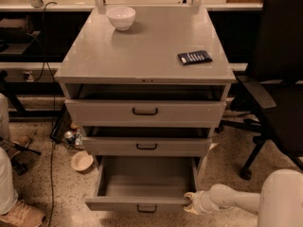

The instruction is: Open bottom drawer

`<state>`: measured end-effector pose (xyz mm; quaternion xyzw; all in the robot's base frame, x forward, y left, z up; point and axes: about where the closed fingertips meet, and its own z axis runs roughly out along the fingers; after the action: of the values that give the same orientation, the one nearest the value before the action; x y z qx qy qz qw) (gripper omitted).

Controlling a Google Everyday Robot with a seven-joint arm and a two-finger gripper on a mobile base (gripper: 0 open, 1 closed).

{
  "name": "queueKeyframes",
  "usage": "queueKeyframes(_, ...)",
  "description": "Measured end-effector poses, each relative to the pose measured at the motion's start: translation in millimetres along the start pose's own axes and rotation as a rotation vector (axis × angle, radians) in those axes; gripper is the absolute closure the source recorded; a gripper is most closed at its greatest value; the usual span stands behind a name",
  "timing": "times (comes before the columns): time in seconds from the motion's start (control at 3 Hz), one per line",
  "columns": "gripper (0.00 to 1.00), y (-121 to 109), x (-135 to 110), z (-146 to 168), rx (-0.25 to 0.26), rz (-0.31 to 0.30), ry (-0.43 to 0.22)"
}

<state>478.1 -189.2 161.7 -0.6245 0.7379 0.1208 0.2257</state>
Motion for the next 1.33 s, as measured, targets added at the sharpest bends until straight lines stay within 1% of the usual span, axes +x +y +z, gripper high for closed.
queueKeyframes(0.33,1.0,0.0,0.0,-0.1,0.0,0.0,0.0)
queueKeyframes(0.67,1.0,5.2,0.7,-1.0,-0.001,0.013,0.001)
queueKeyframes(1.0,1.0,23.3,3.6,-0.1,-0.005,0.063,0.005)
queueKeyframes(1.33,0.85,22.6,0.9,-4.7,-0.005,0.063,0.005)
